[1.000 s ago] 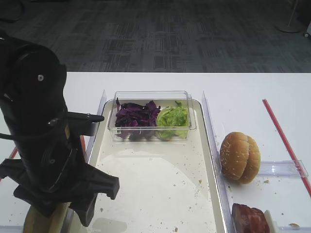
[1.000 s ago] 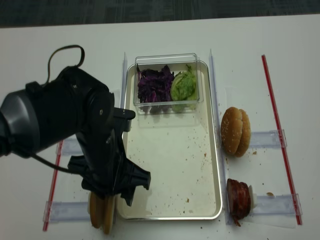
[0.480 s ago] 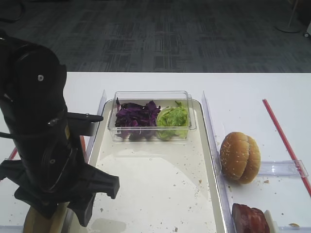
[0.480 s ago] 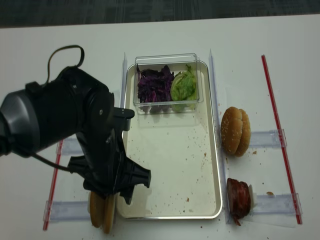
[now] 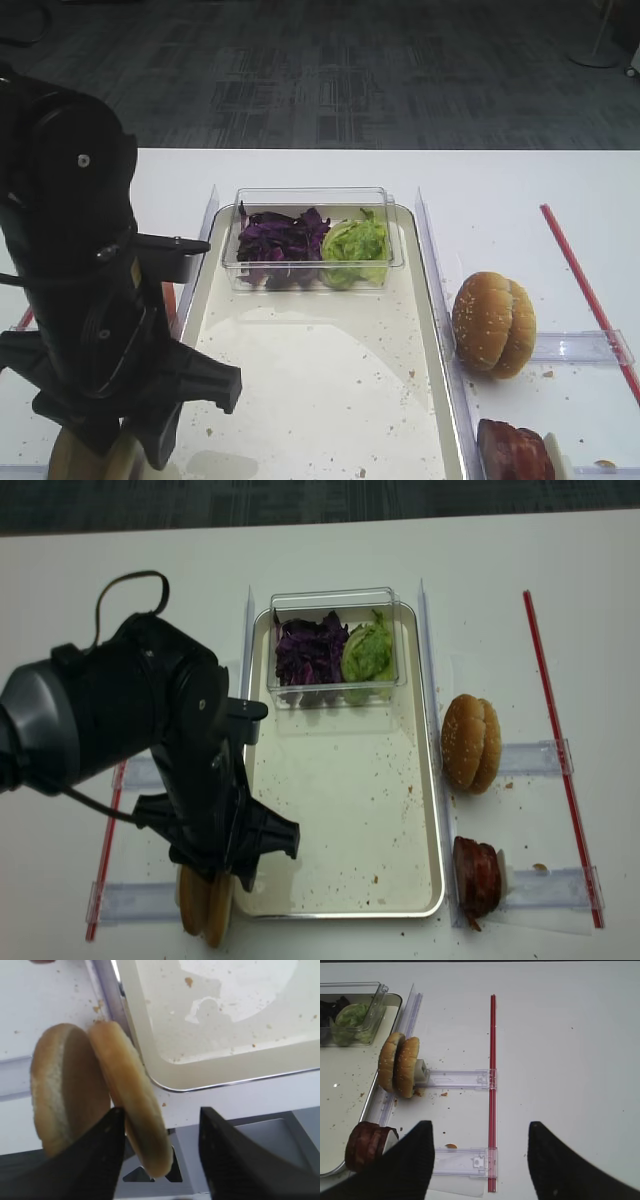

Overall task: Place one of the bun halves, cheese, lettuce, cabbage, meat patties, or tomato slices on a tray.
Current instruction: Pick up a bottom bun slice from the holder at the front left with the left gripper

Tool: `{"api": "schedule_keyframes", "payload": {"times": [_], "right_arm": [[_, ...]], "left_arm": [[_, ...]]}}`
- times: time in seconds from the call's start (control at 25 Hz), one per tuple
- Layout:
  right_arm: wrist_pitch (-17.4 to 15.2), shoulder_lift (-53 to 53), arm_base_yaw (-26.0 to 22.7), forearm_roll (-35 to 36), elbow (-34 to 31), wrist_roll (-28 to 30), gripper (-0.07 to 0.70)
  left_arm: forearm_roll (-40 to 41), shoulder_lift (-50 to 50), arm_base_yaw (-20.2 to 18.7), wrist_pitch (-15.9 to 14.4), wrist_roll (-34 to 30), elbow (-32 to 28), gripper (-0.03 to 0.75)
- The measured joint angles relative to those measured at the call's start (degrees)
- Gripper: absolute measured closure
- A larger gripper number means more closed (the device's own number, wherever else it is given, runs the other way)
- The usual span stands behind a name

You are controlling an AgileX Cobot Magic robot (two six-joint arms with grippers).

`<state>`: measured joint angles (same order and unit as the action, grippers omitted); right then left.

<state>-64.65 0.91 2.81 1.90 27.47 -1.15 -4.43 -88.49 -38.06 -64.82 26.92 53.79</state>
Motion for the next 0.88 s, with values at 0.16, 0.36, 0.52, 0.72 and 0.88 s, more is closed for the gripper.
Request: {"api": "schedule_keyframes", "payload": {"times": [0.16,0.36,0.52,0.72,0.88], "right_arm": [[0.00,0.00,0.00,0.00,0.00,0.00,0.186],[0.00,0.00,0.00,0.00,0.00,0.00,0.186],[0.00,0.00,0.00,0.00,0.00,0.00,0.186],[0.00,0.00,0.00,0.00,0.00,0.00,0.186],[0.00,0.00,0.00,0.00,0.00,0.00,0.186]], "left_arm": [[1.34,0.00,0.00,-1.04,0.25,0.00,0.427],[1.46,0.00,0.00,-1.38,0.43,0.00,0.444],[1.66,0.00,0.00,-1.52,0.52,0.00,0.478],[2.26,0.00,0.00,-1.52,0.52,0.00,0.504],[2.54,0.00,0.00,-1.42,0.89,0.00,0.531]]}}
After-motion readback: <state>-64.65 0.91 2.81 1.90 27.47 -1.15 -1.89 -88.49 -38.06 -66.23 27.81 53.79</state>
